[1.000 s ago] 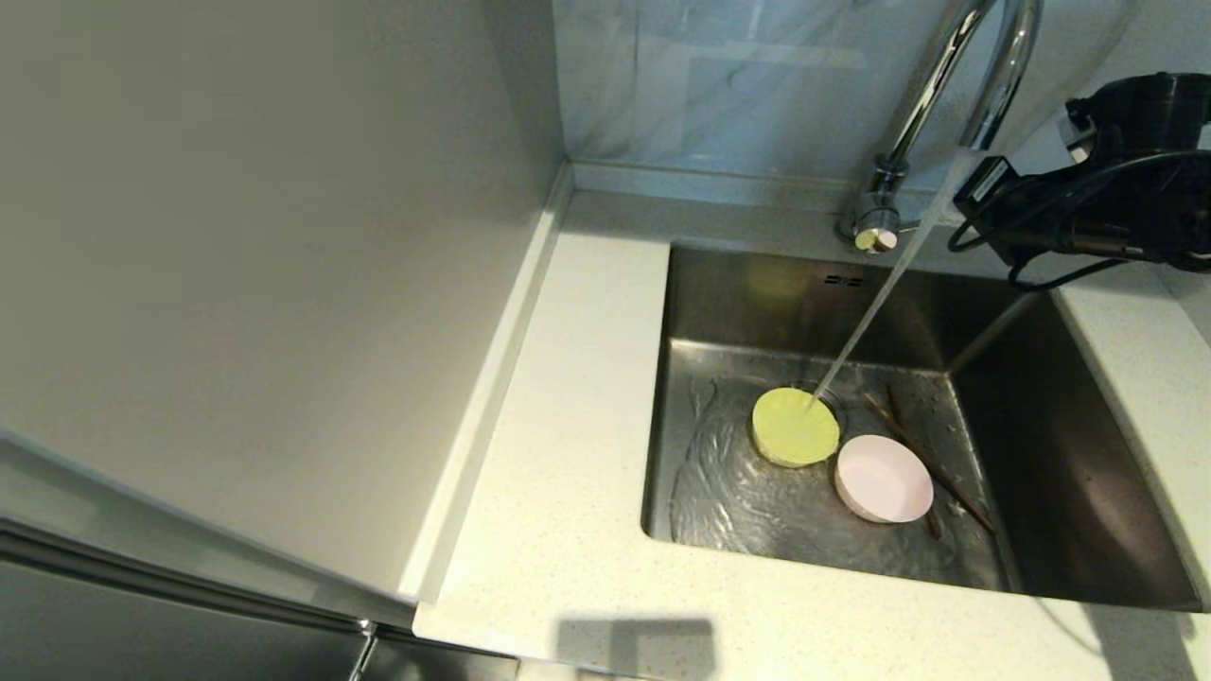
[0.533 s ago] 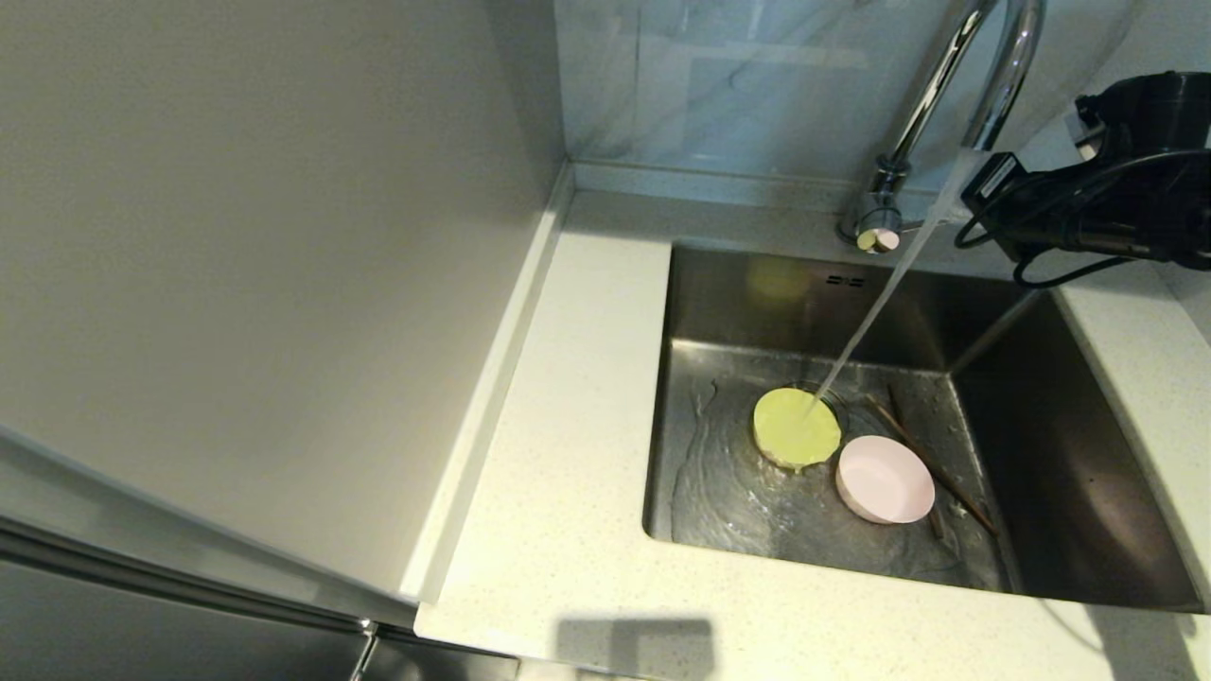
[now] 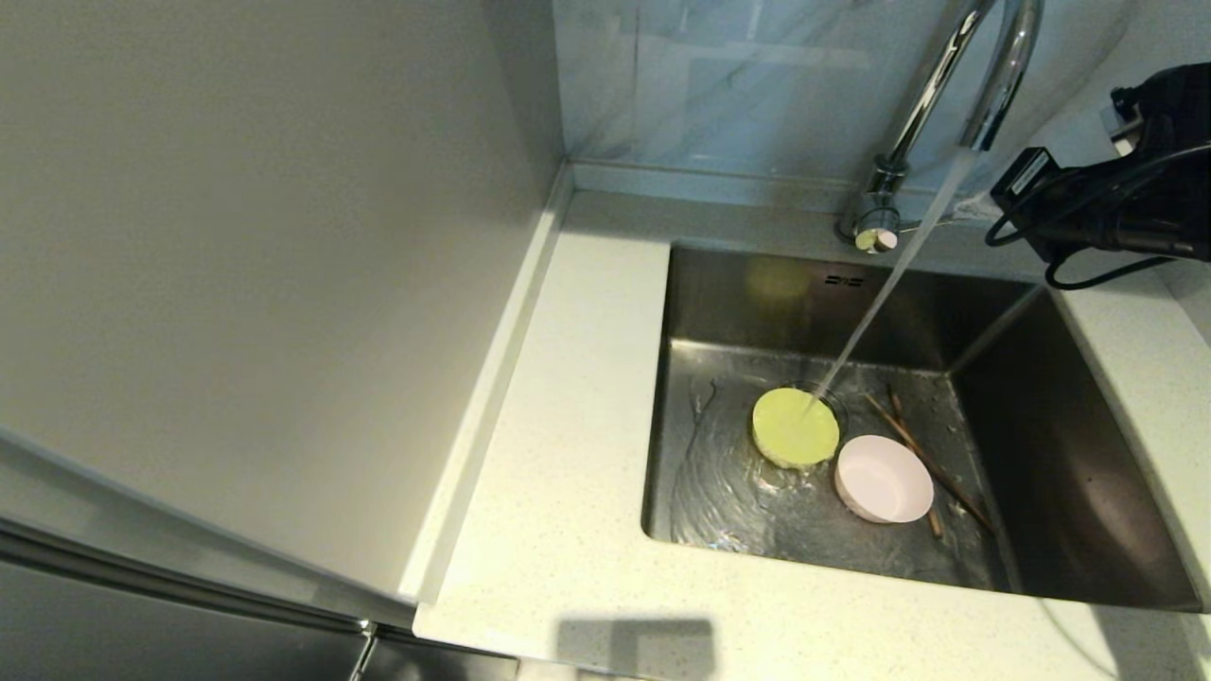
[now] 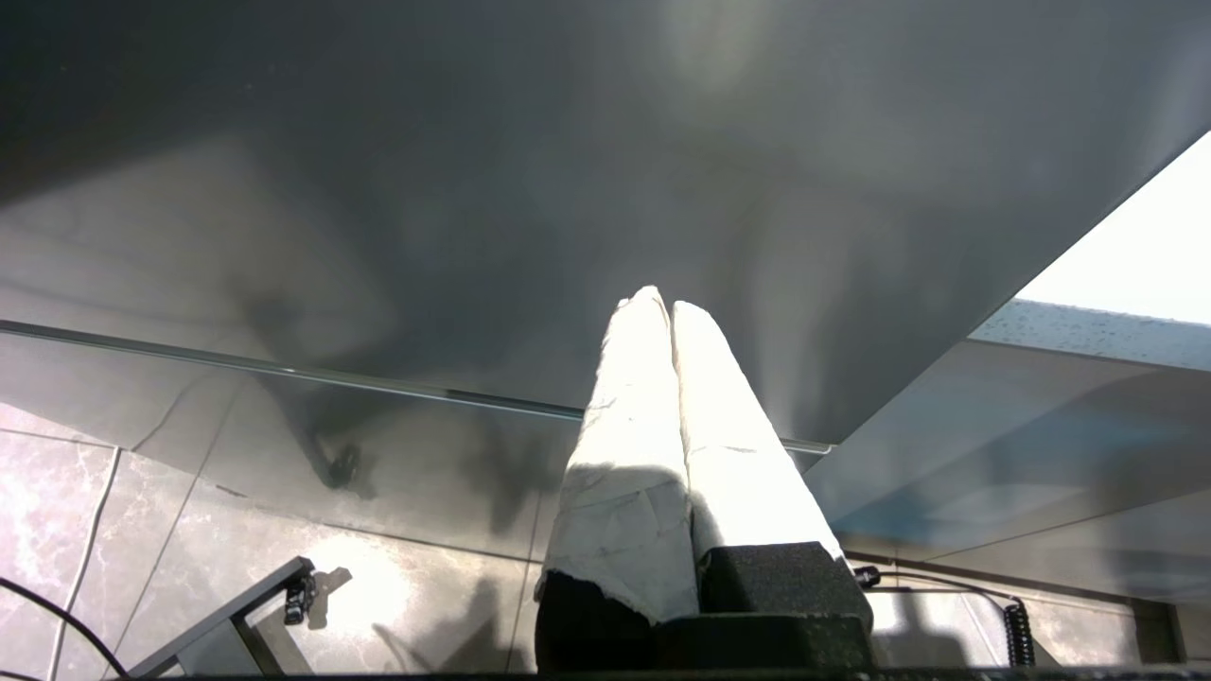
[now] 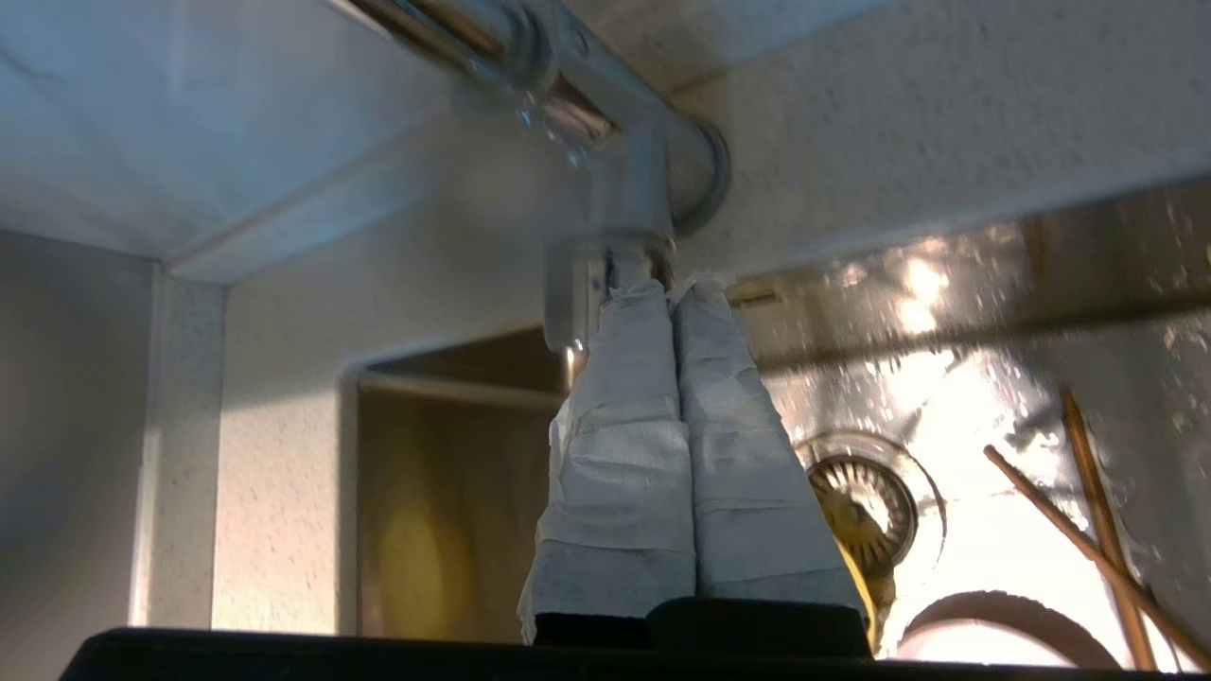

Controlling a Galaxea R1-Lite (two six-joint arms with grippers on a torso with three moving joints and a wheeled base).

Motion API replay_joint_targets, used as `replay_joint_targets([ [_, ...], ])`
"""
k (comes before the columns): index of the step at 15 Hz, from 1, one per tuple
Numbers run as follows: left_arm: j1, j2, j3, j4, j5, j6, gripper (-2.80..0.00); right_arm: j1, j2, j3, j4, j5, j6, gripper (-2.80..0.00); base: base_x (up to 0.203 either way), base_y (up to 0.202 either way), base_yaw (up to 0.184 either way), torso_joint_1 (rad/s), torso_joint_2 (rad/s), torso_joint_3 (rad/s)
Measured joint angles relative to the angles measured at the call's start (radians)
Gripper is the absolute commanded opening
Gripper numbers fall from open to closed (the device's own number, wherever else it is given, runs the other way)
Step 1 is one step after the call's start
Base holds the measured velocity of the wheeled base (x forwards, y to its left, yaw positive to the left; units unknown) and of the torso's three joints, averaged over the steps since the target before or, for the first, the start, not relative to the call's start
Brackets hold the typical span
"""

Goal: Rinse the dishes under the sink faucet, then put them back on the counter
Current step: Turn off the faucet

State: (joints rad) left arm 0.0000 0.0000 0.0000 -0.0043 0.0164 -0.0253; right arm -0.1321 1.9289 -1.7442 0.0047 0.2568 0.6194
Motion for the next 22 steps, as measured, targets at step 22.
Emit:
replay_joint_targets([
  [22,0.000,0.000,0.000,0.000,-0.001,0.000,-2.80,-0.004,0.053,-0.033,-0.009,-0.004,-0.037,-2.80,0.000,0.000,0.000,0.000,0.00,0.000],
])
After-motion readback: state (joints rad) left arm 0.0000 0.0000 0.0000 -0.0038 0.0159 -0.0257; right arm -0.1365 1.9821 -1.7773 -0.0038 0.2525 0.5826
